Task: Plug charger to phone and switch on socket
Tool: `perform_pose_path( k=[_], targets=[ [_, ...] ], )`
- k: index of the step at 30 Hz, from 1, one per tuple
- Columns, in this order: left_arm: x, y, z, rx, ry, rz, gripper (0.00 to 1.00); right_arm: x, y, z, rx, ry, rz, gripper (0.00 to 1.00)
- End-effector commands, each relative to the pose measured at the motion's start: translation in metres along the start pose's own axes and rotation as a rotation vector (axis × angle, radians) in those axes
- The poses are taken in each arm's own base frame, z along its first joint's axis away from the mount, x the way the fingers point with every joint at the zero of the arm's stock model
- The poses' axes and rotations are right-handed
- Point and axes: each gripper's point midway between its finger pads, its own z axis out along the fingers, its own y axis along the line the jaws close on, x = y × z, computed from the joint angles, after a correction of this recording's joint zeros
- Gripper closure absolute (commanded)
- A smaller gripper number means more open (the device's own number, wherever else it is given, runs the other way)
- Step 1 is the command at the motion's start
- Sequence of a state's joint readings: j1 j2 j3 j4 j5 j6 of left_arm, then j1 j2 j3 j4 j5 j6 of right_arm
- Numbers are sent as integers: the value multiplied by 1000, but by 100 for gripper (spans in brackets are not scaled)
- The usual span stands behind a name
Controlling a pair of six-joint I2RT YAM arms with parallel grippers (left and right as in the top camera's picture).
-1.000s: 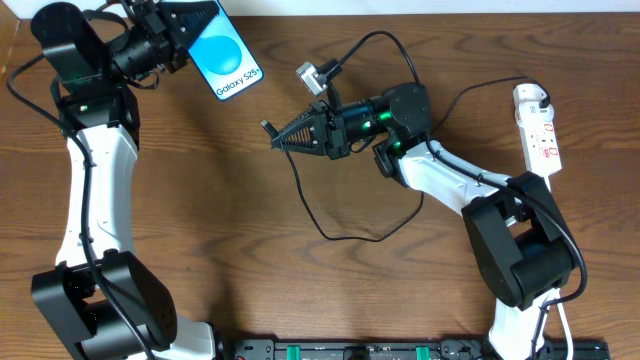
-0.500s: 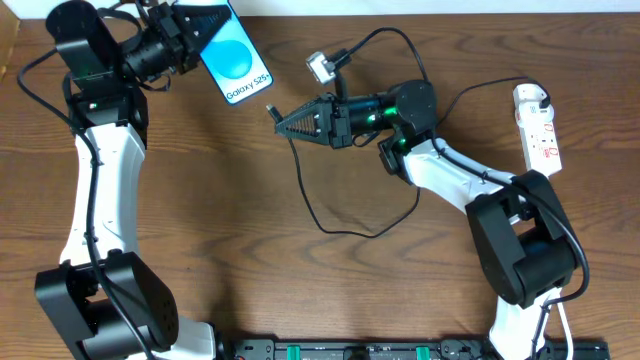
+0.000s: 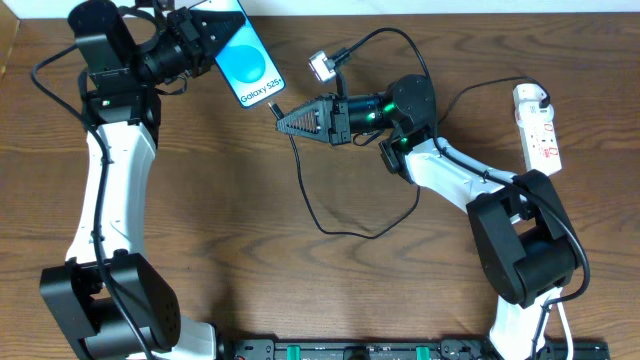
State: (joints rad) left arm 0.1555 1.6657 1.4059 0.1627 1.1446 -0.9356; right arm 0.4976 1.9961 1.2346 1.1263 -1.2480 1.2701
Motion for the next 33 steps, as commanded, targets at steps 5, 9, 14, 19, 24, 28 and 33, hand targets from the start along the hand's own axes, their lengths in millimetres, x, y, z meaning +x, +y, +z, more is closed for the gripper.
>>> perform_pose_path(
  k=[5,9,14,19,24,28,33],
  targets=[
    [-3,-6,-1,0,-10,37,93,-3,2,3,-2,-11,-30,99],
    [-1,-3,-1,-8,-5,19,93,-3,2,3,-2,-12,-27,99],
    [-1,-2,-1,-10,-4,15,93,-3,2,3,-2,-12,-27,99],
    [-1,-2,-1,-11,-5,14,92,-4,2,3,-1,-12,-27,99],
    [0,-2,3,-18,-12,16,93,-3,2,4,-2,-11,-22,99],
    [4,-4,7,-14,-2,17,93,-2,-1,5,3,-8,-6,99],
    [4,-5,8,-13,0,17,92,-2,-1,4,4,-9,-6,99]
  ],
)
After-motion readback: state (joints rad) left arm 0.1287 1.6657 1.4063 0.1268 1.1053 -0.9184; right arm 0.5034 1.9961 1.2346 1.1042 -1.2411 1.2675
